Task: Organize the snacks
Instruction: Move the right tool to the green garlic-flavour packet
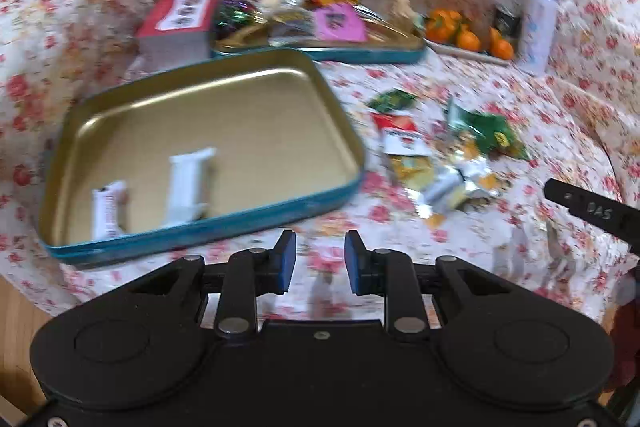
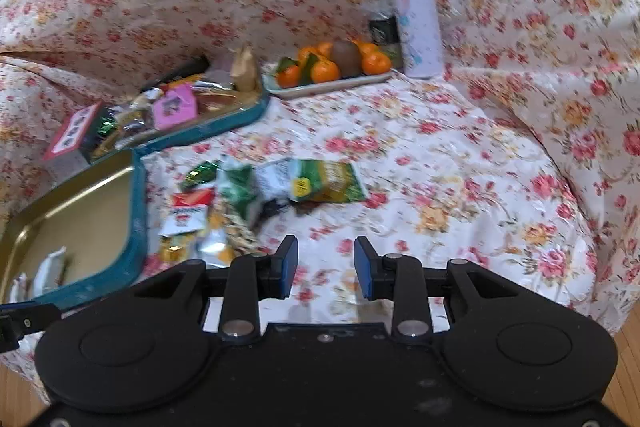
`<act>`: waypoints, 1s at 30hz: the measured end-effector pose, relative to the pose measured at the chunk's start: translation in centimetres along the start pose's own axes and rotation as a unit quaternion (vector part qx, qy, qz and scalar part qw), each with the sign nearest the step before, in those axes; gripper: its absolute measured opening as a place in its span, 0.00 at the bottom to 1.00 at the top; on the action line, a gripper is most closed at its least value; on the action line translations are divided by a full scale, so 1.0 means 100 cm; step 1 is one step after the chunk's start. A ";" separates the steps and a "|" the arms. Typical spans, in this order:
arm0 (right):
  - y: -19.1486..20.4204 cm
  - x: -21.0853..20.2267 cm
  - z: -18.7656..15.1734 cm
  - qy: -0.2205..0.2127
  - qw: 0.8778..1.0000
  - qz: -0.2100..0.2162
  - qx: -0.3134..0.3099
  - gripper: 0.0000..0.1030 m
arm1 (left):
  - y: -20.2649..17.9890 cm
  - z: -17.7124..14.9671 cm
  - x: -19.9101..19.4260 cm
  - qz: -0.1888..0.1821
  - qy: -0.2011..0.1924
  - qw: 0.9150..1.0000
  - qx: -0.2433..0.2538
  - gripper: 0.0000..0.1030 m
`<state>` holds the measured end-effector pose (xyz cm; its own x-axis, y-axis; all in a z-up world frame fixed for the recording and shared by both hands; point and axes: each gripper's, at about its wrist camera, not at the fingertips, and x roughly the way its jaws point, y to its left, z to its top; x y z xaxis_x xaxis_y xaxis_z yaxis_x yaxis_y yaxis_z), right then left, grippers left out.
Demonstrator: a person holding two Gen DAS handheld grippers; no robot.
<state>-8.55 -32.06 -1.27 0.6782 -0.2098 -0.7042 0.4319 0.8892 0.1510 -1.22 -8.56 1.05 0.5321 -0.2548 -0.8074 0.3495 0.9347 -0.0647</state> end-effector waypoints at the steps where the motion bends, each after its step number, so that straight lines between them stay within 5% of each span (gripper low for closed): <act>1: -0.003 0.001 -0.001 0.001 1.000 -0.002 0.003 0.32 | -0.007 0.001 0.003 -0.004 0.004 1.000 0.002 0.33; 14: -0.022 0.026 0.004 0.016 1.000 0.010 0.016 0.34 | -0.057 0.001 0.051 0.007 0.046 0.999 -0.004 0.33; 30: -0.008 0.085 0.076 0.009 0.999 0.029 0.011 0.37 | -0.068 -0.003 0.064 0.032 0.044 0.998 0.017 0.33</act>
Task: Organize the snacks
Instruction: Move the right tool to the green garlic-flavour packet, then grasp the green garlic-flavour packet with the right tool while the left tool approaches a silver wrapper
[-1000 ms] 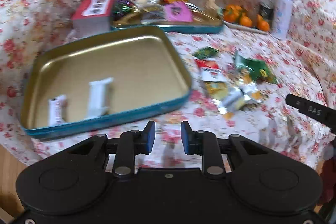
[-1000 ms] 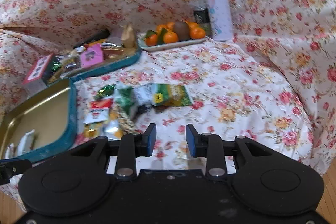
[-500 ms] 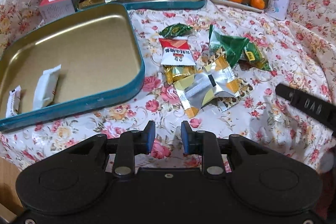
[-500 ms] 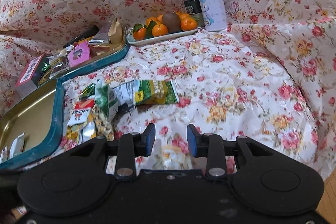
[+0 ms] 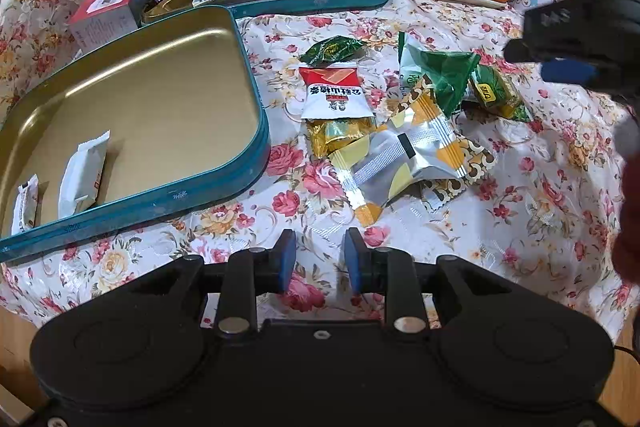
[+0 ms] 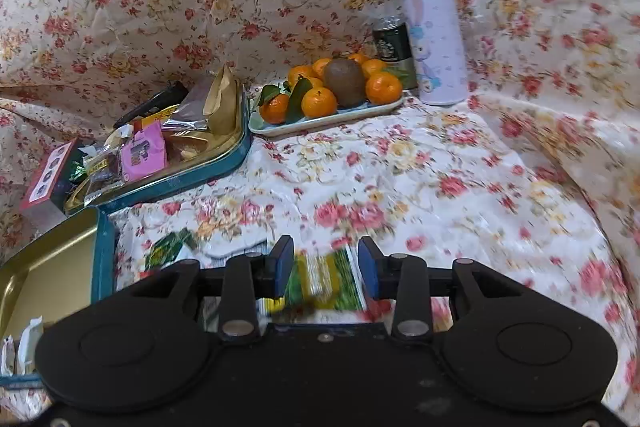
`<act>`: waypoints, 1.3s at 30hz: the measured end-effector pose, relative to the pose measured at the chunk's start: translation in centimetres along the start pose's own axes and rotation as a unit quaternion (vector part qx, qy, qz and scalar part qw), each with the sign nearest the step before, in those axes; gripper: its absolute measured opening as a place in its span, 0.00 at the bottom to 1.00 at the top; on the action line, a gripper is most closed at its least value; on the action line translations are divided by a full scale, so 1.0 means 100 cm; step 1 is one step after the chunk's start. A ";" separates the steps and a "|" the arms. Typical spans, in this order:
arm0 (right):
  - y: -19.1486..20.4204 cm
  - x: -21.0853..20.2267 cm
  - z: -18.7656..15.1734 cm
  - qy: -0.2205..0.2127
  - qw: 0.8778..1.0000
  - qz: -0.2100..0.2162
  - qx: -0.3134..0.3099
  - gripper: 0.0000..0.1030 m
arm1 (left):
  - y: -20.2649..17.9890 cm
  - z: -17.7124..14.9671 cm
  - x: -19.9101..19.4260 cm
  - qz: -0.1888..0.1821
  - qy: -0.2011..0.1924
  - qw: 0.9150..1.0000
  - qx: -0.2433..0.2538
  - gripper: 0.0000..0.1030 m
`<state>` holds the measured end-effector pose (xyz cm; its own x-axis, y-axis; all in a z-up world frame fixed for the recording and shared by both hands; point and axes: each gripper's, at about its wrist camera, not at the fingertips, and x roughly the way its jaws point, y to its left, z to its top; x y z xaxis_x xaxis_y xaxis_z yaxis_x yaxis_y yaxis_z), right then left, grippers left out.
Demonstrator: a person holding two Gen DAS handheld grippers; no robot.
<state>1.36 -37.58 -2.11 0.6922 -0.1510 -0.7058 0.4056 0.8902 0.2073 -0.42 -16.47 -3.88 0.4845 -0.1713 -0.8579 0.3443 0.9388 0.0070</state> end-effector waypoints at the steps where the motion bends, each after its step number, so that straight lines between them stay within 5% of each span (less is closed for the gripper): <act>1: 0.001 0.005 0.003 0.004 1.000 0.001 -0.001 0.37 | 0.002 0.000 0.000 -0.004 -0.001 1.000 -0.002 0.33; 10: 0.008 0.053 0.022 0.064 0.998 -0.006 -0.016 0.37 | 0.003 -0.001 0.000 -0.010 -0.004 1.000 0.002 0.34; 23: -0.010 0.014 -0.019 0.077 0.995 -0.023 -0.052 0.38 | 0.005 0.000 0.001 -0.016 0.002 1.000 0.003 0.34; 31: -0.038 -0.029 -0.035 0.013 0.998 -0.023 0.050 0.48 | 0.005 0.000 0.001 -0.017 0.002 1.000 0.004 0.34; 39: -0.039 -0.027 -0.055 0.029 0.988 -0.011 0.150 0.62 | 0.005 0.000 0.002 -0.017 0.000 1.000 0.006 0.34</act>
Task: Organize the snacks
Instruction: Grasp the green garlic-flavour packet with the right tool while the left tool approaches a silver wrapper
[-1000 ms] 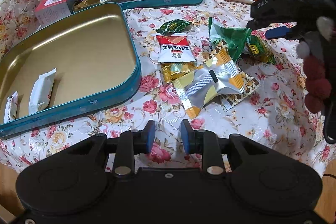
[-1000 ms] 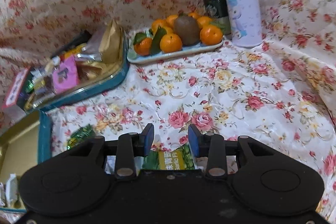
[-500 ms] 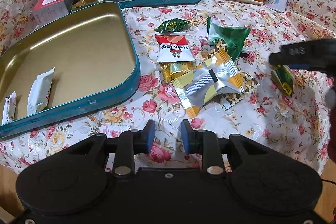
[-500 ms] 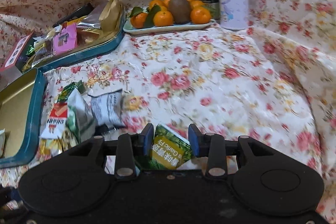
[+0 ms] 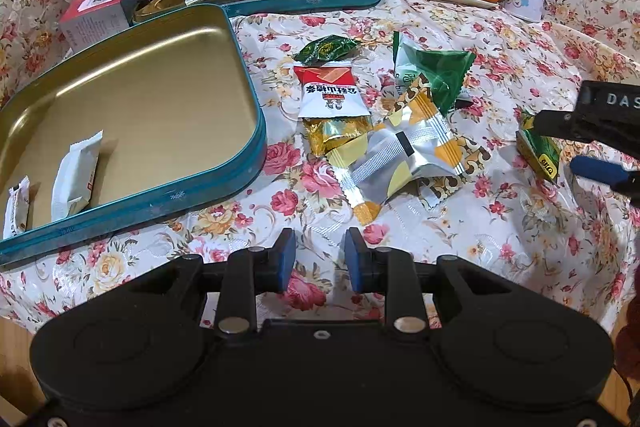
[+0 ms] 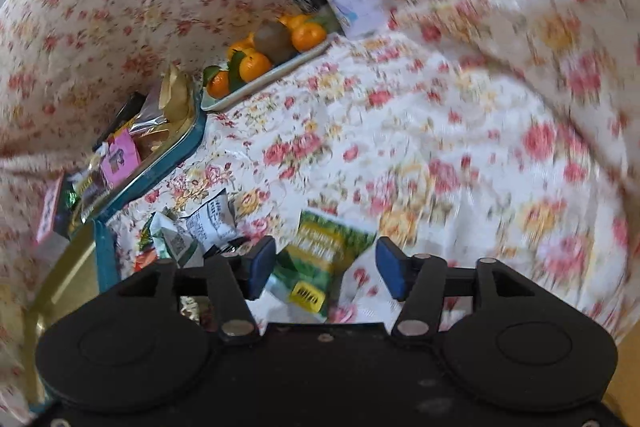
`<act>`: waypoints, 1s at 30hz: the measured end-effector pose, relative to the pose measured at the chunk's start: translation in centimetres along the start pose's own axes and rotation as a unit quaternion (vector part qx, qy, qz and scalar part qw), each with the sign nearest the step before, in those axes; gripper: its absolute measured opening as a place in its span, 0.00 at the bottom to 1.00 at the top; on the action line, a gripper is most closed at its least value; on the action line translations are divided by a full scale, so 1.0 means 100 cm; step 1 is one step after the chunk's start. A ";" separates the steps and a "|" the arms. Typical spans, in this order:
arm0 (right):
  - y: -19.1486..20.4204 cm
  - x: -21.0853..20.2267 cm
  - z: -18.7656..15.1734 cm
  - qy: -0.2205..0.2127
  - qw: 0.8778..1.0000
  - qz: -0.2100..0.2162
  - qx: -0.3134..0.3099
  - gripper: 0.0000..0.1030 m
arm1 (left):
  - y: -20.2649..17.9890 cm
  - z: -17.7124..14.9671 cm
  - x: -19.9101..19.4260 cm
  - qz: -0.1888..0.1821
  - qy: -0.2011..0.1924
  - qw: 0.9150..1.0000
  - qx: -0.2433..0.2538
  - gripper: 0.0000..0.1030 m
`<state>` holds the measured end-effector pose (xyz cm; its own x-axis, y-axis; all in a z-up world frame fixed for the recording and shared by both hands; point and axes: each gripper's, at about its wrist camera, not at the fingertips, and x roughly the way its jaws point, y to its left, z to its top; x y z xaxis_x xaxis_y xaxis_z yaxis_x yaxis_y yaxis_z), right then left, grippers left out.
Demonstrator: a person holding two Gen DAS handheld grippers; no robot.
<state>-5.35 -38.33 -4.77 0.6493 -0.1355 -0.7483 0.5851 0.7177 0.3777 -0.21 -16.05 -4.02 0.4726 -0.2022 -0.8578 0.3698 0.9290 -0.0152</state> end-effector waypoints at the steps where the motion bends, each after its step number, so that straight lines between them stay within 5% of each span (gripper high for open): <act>1: 0.000 0.003 -0.001 0.006 1.000 0.001 0.009 0.62 | 0.000 0.000 0.000 0.000 0.000 1.000 0.000 0.34; 9: 0.018 0.020 0.000 0.012 1.000 -0.006 -0.019 0.64 | 0.000 -0.001 0.000 0.000 -0.001 1.000 -0.002 0.34; 15: 0.029 0.022 -0.009 -0.009 0.994 -0.044 -0.104 0.40 | 0.001 0.000 0.000 -0.001 -0.001 1.000 -0.002 0.34; 21: 0.021 0.015 -0.020 -0.023 0.989 -0.039 -0.144 0.39 | 0.001 -0.002 -0.001 -0.002 -0.009 1.000 0.005 0.34; 28: 0.014 0.010 -0.027 -0.033 0.986 -0.022 -0.164 0.38 | -0.012 -0.005 -0.010 -0.003 -0.044 0.997 0.061 0.34; 30: 0.013 0.010 -0.028 -0.035 0.986 -0.018 -0.164 0.38 | -0.017 -0.004 -0.013 0.000 -0.060 0.994 0.087 0.41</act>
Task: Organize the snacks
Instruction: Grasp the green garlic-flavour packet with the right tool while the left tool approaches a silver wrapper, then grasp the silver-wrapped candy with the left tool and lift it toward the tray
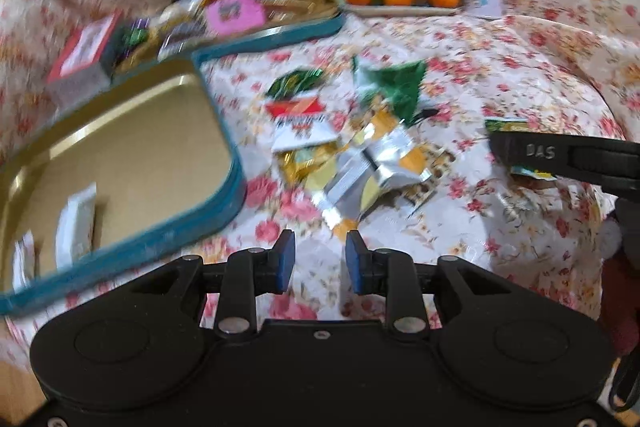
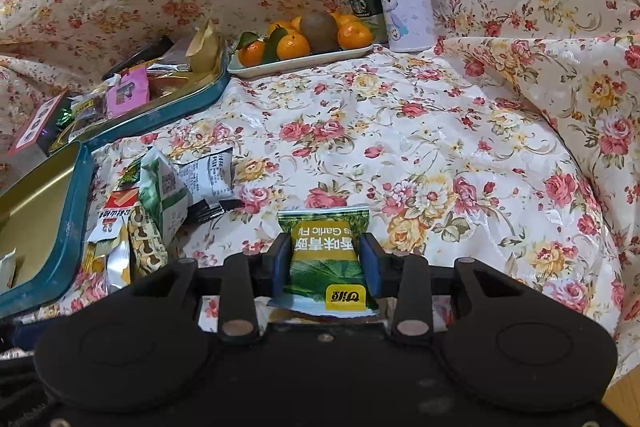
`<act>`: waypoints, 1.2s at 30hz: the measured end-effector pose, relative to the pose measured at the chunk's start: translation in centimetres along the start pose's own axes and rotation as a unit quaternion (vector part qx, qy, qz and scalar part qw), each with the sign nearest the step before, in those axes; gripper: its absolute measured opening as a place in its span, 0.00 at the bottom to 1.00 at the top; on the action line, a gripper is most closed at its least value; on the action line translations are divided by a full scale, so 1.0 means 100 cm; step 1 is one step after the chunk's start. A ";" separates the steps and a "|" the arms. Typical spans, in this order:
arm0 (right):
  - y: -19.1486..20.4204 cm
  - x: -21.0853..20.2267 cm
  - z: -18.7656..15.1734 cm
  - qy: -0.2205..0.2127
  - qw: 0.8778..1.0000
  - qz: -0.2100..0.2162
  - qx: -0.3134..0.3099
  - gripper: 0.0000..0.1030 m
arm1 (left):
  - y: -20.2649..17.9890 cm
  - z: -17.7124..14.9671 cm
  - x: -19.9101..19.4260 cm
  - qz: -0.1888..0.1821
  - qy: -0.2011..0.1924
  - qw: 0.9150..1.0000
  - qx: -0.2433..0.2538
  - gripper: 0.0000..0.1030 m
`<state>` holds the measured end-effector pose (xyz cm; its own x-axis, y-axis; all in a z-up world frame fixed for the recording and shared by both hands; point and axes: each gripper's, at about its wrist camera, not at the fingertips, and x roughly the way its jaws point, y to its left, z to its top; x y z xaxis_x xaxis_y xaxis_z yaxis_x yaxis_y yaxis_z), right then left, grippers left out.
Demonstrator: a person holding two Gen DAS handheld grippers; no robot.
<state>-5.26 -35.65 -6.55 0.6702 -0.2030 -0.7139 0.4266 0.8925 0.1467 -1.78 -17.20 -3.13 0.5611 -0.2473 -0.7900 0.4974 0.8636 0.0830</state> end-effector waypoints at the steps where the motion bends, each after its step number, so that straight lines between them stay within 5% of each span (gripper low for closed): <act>1: -0.001 0.000 -0.001 -0.002 1.000 0.002 -0.002 0.38 | -0.003 0.002 -0.001 0.003 -0.010 1.000 0.017 0.43; 13: -0.003 -0.001 -0.002 -0.005 1.000 0.016 -0.009 0.39 | -0.020 0.014 0.003 -0.008 -0.068 0.982 0.176 0.45; 25: -0.006 -0.001 -0.002 -0.002 1.000 0.027 -0.003 0.39 | -0.020 0.024 0.020 -0.050 -0.040 0.974 0.216 0.46; 36: -0.006 0.000 -0.002 -0.002 0.999 0.032 -0.003 0.39 | -0.017 0.032 0.039 -0.062 -0.015 0.977 0.201 0.50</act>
<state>-5.63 -36.12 -6.71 0.6986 -0.1482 -0.7000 0.3796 0.9061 0.1870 1.69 -21.06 -4.37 0.4953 -0.3571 -0.7920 0.7796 0.5849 0.2239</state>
